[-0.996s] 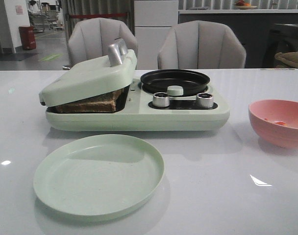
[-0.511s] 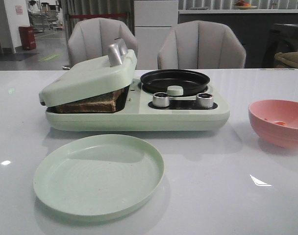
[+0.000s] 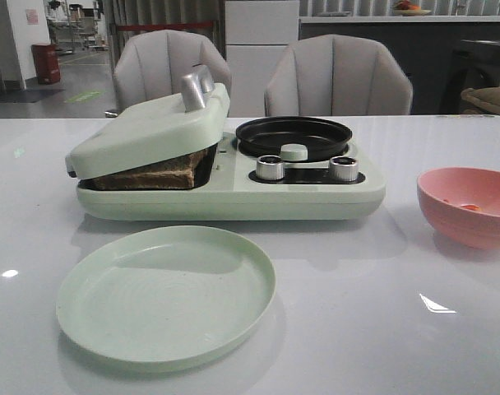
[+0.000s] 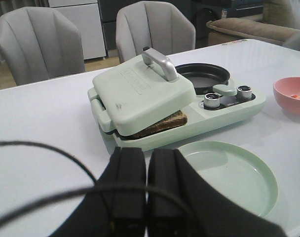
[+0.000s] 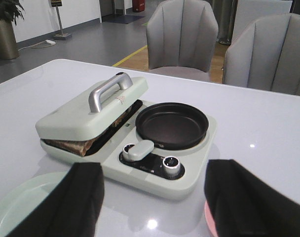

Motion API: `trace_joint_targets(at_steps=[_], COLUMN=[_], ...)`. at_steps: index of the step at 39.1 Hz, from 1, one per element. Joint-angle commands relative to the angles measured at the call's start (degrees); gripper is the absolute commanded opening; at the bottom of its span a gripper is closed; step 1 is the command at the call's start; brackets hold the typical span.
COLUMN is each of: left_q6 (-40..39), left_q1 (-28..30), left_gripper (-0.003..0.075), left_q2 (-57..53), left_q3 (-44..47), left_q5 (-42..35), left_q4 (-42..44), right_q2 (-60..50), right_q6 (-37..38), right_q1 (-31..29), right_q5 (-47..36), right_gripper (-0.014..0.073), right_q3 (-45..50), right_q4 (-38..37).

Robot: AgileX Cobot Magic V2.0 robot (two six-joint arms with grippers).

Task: Make breakfast with bread and shrimp
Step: 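Release the lid handle and raise the left gripper away, then reach the right gripper to the pink bowl and grasp its rim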

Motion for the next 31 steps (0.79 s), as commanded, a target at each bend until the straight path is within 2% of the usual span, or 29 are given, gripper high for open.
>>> trace_joint_targets(at_steps=[1,10,17,21,27,31], left_q6=[-0.6,-0.6,-0.6,-0.6,-0.6,-0.6], left_q1=[-0.3,-0.3,-0.3,-0.3,-0.3,-0.3], left_gripper=[0.0113,0.0113,0.0113,0.0113,0.0113,0.0113], left_q2=[0.8,0.8,0.8,0.8,0.8,0.8], left_q3=[-1.5,-1.5,-1.5,-1.5,-1.5,-1.5], left_q5=[-4.4,-4.4,-4.4,-4.4,-4.4,-4.4], left_q4=[-1.4,-1.4,-1.4,-1.4,-1.4,-1.4], right_q2=[4.1,5.2,11.6,17.3,23.2,27.2], right_q6=[-0.1,-0.1,2.7,4.7,4.8,4.8], right_q1=[-0.4,-0.2,-1.4,-5.6,-16.2,-20.9], right_q5=[-4.3,-3.9,5.8,11.0,17.4,20.3], right_gripper=[0.0539,0.0539,0.0539,0.0539,0.0539,0.0539], right_q3=[-6.3,-9.2,-12.1,-15.8,-21.9,-25.0], right_q4=[-0.4,3.5,5.2,5.2,6.2,8.0])
